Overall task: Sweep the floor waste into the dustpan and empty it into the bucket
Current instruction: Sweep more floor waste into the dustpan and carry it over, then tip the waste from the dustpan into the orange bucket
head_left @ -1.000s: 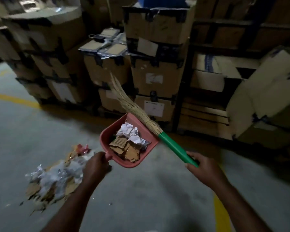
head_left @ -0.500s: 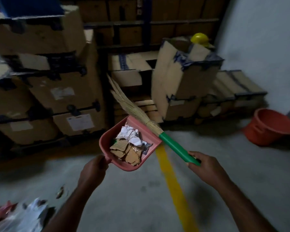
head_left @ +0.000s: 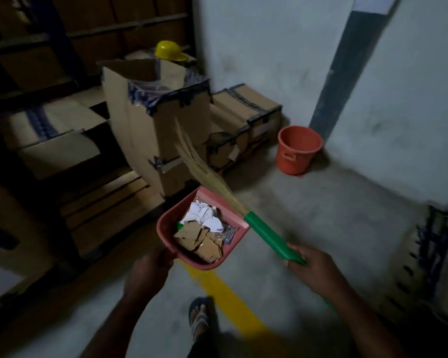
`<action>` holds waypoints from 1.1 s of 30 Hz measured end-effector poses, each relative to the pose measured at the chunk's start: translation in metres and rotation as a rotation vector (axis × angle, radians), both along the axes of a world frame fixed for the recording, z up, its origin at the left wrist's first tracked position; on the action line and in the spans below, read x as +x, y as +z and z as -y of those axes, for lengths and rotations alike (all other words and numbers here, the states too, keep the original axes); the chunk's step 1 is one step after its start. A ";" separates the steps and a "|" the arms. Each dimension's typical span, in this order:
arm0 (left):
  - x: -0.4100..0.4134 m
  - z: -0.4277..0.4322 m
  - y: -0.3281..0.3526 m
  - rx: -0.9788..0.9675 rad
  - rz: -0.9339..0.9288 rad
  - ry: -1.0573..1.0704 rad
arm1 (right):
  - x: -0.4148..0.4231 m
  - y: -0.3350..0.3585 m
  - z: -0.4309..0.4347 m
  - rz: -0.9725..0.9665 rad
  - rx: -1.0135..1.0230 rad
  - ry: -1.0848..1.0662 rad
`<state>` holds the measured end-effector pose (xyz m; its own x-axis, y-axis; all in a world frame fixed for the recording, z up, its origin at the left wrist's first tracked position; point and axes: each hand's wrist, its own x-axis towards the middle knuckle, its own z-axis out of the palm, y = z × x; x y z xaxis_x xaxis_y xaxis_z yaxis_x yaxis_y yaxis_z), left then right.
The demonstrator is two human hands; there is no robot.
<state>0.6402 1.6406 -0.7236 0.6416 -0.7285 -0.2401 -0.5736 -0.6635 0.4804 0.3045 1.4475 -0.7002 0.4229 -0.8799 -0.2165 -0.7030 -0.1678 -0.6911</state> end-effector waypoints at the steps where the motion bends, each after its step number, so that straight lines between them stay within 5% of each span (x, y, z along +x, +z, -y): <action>1: 0.004 0.020 -0.001 -0.008 0.005 -0.034 | -0.001 -0.002 0.010 0.003 0.006 -0.033; 14: 0.065 0.296 -0.020 0.051 -0.053 -0.384 | 0.021 -0.008 0.157 -0.077 0.045 -0.305; 23: 0.017 0.482 -0.020 0.101 -0.062 -0.544 | -0.012 -0.027 0.275 -0.146 0.101 -0.449; 33: -0.060 0.704 -0.037 0.159 -0.062 -0.464 | -0.085 -0.016 0.526 -0.220 0.123 -0.241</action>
<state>0.5806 0.9371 -0.7602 0.2394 -0.8853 -0.3987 -0.7994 -0.4128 0.4366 0.2194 0.9211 -0.7159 0.1374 -0.9105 -0.3901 -0.8468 0.0963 -0.5231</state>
